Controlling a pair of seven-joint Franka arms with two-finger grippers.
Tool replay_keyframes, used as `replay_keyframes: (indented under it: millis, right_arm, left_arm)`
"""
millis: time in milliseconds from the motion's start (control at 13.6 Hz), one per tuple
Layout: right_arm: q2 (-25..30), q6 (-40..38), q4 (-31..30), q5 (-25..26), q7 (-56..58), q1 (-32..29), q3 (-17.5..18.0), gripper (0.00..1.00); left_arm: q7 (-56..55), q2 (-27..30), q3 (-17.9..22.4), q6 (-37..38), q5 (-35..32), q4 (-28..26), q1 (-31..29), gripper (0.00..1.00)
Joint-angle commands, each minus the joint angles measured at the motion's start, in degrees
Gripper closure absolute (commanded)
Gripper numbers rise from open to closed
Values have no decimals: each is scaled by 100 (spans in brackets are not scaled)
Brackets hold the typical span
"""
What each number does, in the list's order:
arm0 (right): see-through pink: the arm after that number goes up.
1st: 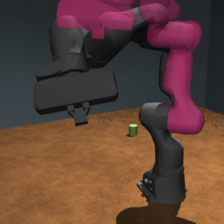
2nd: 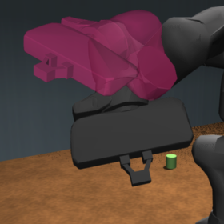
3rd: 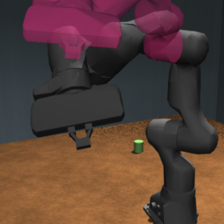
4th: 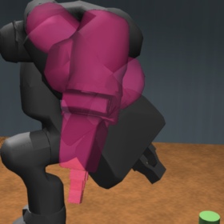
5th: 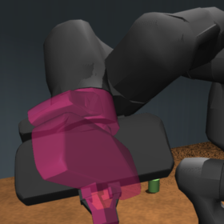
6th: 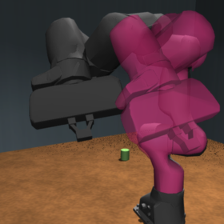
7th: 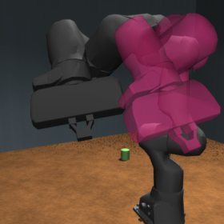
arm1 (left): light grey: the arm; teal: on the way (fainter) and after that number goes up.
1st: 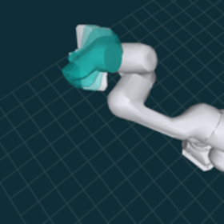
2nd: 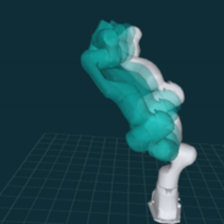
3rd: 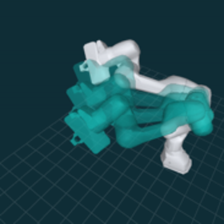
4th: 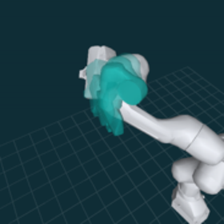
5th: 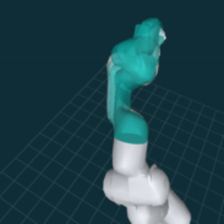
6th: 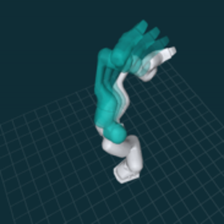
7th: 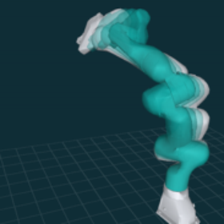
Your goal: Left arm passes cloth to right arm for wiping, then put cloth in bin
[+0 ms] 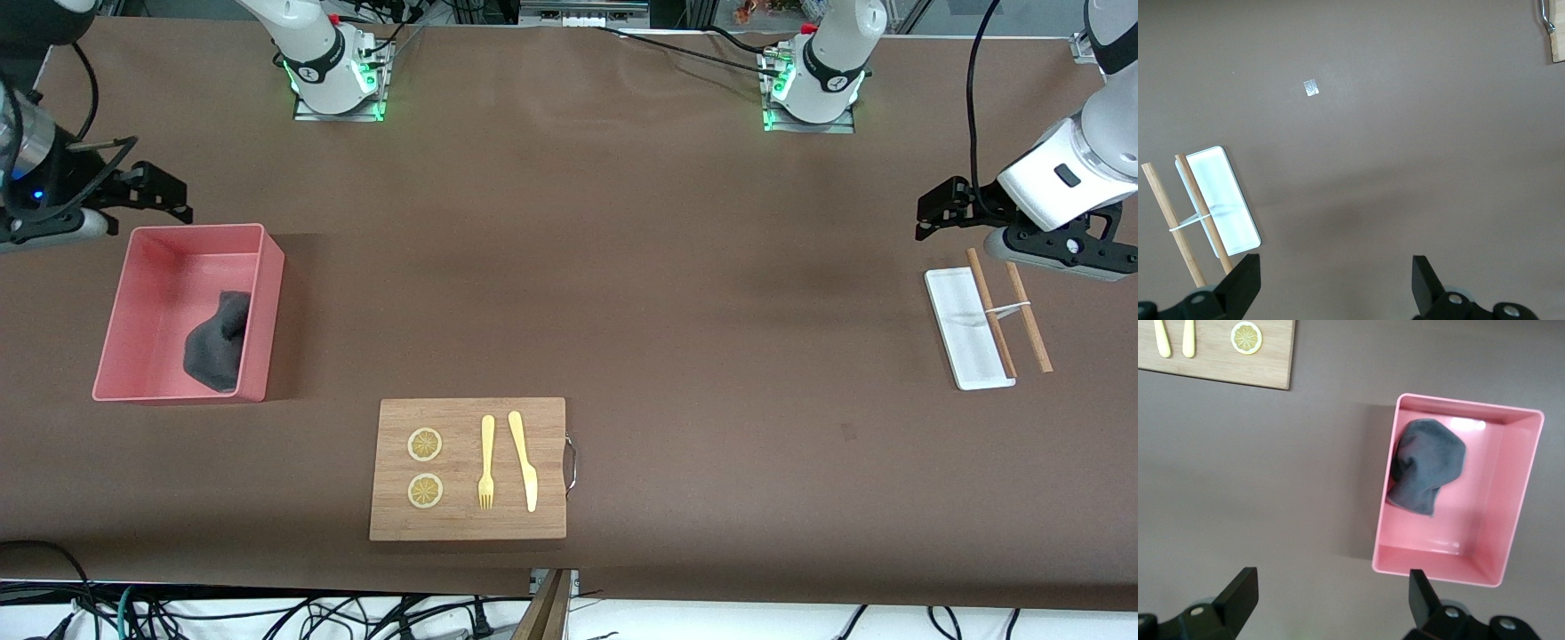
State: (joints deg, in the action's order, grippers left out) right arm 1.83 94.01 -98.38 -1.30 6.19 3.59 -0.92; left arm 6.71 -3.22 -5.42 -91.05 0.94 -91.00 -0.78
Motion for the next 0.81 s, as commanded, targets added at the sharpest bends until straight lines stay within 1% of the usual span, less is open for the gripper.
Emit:
replay_keyframes:
  millis: [0,220,733]
  right_arm:
    - [46,39,-129,-20,-188,-51,153,0]
    - [-43,21,11,-46,-205,-43,180,0]
    - [-51,21,47,-20,-258,1,224,0]
  left_arm:
    - [6,-21,-11,70,64,65,-28,0]
    - [23,-21,-11,70,64,65,-28,0]
    - [23,-21,-3,87,73,56,-36,0]
